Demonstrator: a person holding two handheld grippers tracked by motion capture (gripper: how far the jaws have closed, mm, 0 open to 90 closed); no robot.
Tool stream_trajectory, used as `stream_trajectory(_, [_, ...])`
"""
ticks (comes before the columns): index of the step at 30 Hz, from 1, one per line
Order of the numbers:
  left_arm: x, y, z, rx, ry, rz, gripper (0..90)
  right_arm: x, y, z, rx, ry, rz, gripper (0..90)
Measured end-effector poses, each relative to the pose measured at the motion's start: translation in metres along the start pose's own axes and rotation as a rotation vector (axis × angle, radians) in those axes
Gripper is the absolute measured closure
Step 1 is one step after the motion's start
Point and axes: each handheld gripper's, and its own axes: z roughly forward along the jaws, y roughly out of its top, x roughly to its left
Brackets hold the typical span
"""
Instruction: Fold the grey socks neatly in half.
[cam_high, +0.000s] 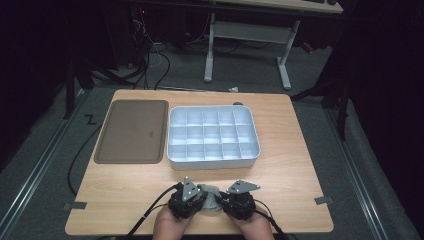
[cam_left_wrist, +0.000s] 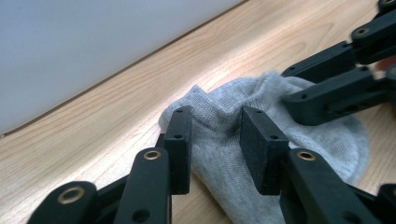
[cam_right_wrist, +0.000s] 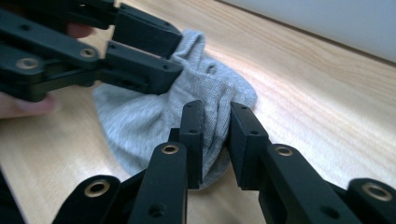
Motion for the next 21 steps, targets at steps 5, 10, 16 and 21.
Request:
stream_trajectory(5, [-0.002,0.002,0.002,0.009,0.014,0.012,66.1,-0.002,0.002,-0.008,-0.044,-0.045,0.004,66.5])
stream_trajectory(10, [-0.002,0.001,0.002,0.01,0.013,0.015,66.7,-0.009,0.005,-0.005,-0.05,-0.038,0.01,68.4])
stream_trajectory(16, [-0.001,0.001,0.002,0.009,0.01,0.008,66.6,-0.009,0.003,0.001,-0.029,-0.028,0.026,80.5])
stream_trajectory(21, [-0.007,-0.004,-0.013,-0.069,0.0,0.008,80.0,-0.013,-0.002,0.0,-0.037,-0.017,0.053,81.3])
